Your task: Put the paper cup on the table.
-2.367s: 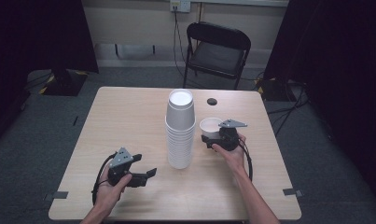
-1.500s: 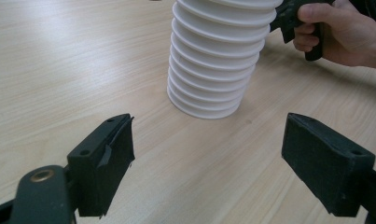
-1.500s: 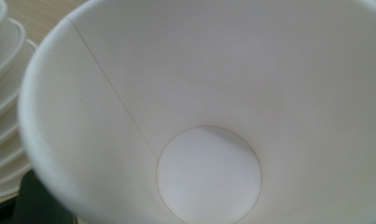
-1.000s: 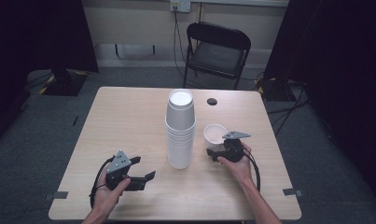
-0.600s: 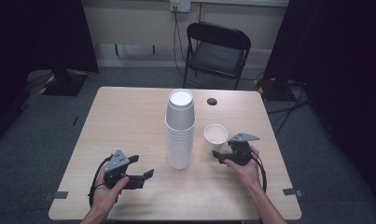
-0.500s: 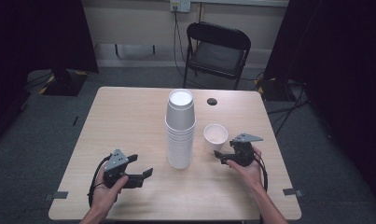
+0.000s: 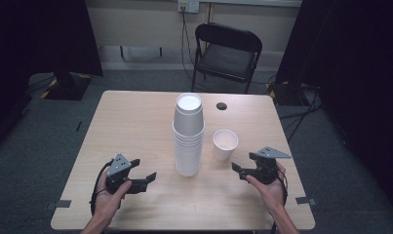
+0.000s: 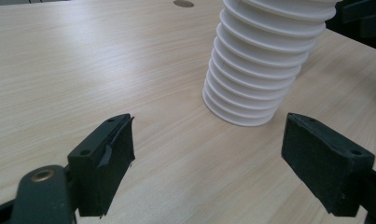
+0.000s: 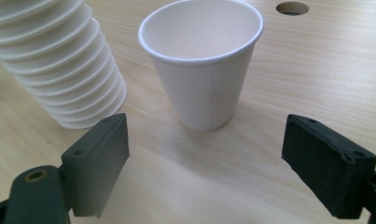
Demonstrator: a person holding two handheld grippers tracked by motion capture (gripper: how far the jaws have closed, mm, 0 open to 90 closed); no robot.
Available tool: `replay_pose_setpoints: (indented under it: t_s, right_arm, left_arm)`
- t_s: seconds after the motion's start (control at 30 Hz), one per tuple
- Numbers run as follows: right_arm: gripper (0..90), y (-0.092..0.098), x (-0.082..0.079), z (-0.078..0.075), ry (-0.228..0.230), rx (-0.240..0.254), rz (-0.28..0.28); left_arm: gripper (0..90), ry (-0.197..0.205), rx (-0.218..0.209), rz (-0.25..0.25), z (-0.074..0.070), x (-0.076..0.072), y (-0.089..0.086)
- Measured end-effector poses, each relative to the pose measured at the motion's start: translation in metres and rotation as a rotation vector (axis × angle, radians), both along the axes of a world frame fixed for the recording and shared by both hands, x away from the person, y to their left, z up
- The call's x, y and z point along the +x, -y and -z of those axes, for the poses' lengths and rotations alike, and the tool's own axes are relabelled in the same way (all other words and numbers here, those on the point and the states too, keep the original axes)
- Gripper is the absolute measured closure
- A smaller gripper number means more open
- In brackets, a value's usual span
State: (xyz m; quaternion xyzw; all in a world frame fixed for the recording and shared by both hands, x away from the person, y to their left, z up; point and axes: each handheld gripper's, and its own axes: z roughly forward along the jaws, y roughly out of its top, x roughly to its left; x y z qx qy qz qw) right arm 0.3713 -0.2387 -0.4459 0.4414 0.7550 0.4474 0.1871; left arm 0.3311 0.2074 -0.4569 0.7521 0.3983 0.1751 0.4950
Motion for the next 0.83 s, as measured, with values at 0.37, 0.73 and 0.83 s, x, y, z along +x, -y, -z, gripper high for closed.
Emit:
replay_pose_setpoints:
  t_s: [0.37,0.73,0.83]
  right_arm:
    - [15.0,0.017,-0.040,-0.008,0.006,0.034,0.041]
    - [15.5,0.037,-0.055,0.006,-0.011,-0.005,0.069]
    - [15.6,0.038,-0.054,0.009,-0.013,-0.016,0.072]
  left_arm:
    - [16.7,-0.004,0.031,-0.010,0.001,-0.001,-0.001]
    - [16.5,-0.012,0.030,-0.003,0.003,0.001,-0.001]
    - [16.5,-0.011,0.030,-0.003,0.003,0.001,-0.002]
